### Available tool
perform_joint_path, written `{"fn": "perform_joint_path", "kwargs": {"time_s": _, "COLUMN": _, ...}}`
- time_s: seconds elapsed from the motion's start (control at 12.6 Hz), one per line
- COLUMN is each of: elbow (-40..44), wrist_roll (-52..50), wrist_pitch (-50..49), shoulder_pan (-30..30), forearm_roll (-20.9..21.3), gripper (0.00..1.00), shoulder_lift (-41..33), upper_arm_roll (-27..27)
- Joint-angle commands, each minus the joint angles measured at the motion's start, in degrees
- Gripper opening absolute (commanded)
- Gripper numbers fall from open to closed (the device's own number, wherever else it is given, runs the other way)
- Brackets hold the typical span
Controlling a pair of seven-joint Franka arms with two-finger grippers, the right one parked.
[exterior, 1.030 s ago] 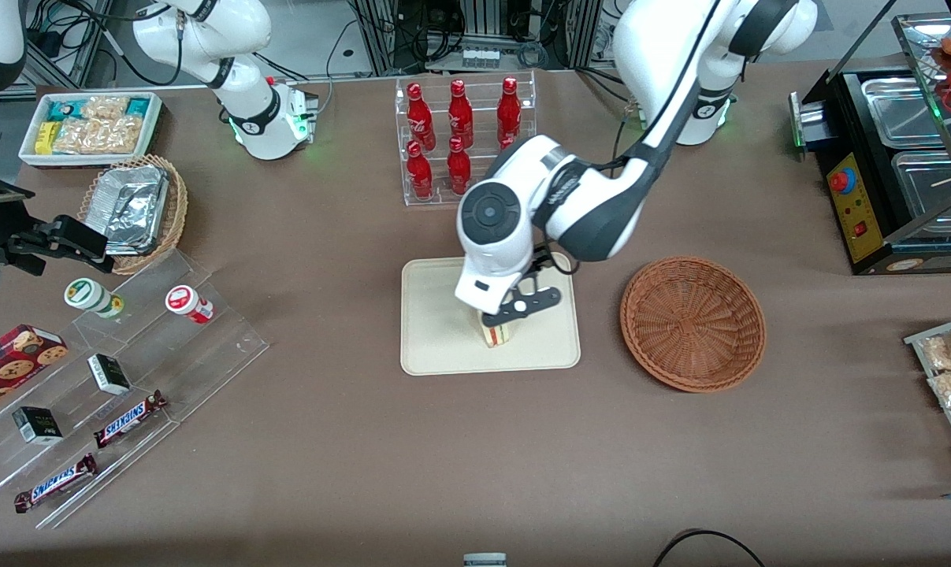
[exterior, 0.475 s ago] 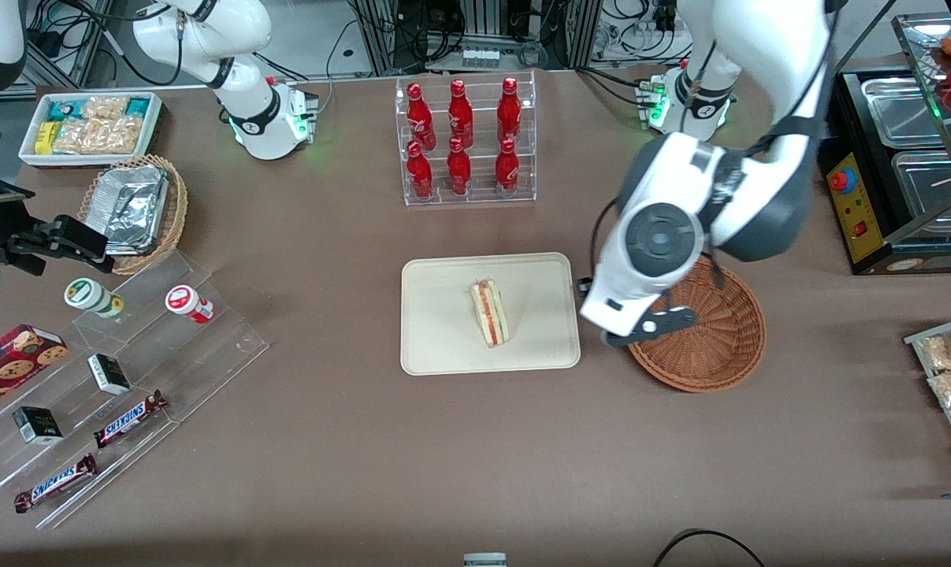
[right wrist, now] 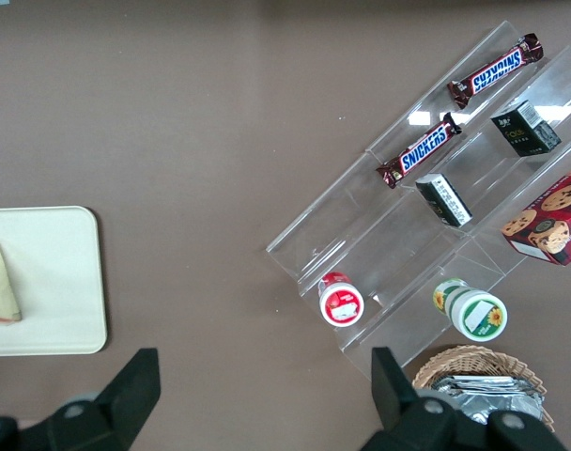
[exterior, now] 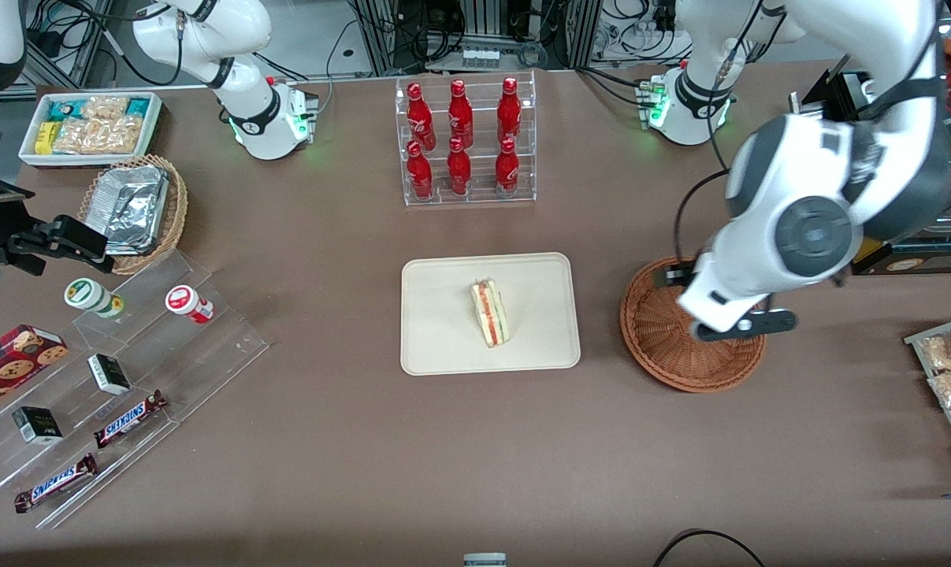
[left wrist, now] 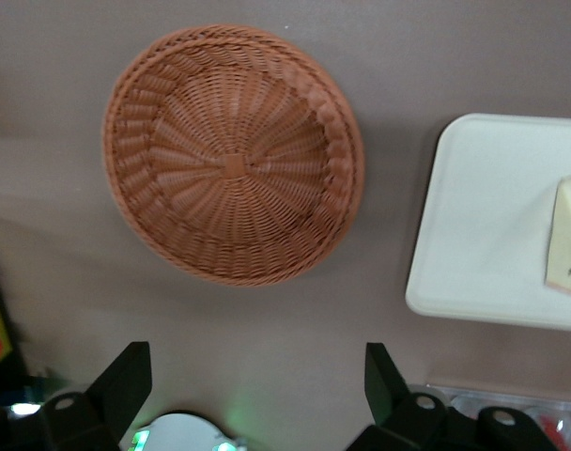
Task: Place sandwich from basket to tray
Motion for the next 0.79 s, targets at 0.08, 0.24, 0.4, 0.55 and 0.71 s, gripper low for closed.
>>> {"fn": "perform_joint_path", "kwargs": {"time_s": 0.08, "elbow": -2.1, "wrist_roll": 5.2, "wrist_pitch": -4.1, "shoulder_pan": 10.1, "forearm_roll": 0.2, "gripper": 1.0, "shoulder_lift": -7.6, "upper_arm_roll": -7.6}}
{"fn": "perform_joint_path", "kwargs": {"time_s": 0.24, "elbow": -2.2, "wrist_roll": 8.7, "wrist_pitch": -5.8, "shoulder_pan": 12.3, "forearm_roll": 0.2, "gripper": 1.0, "shoulder_lift": -10.6, "upper_arm_roll": -7.6}}
{"fn": "perform_joint_path", "kwargs": {"time_s": 0.4, "elbow": -2.2, "wrist_roll": 12.2, "wrist_pitch": -6.4, "shoulder_pan": 15.1, "forearm_roll": 0.3, "gripper": 1.0, "shoulder_lift": -12.8, "upper_arm_roll": -7.5}}
{"fn": "perform_joint_path", "kwargs": {"time_s": 0.55, "elbow": -2.0, "wrist_roll": 14.9, "wrist_pitch": -6.4, "shoulder_pan": 16.3, "forearm_roll": 0.5, "gripper": 1.0, "shoulder_lift": -13.9, "upper_arm_roll": -6.2}}
{"fn": "perform_joint_path", "kwargs": {"time_s": 0.71, "elbow": -1.9, "wrist_roll": 15.0, "wrist_pitch": -6.3, "shoulder_pan": 16.4, "forearm_roll": 0.5, "gripper": 1.0, "shoulder_lift": -14.4, "upper_arm_roll": -5.3}}
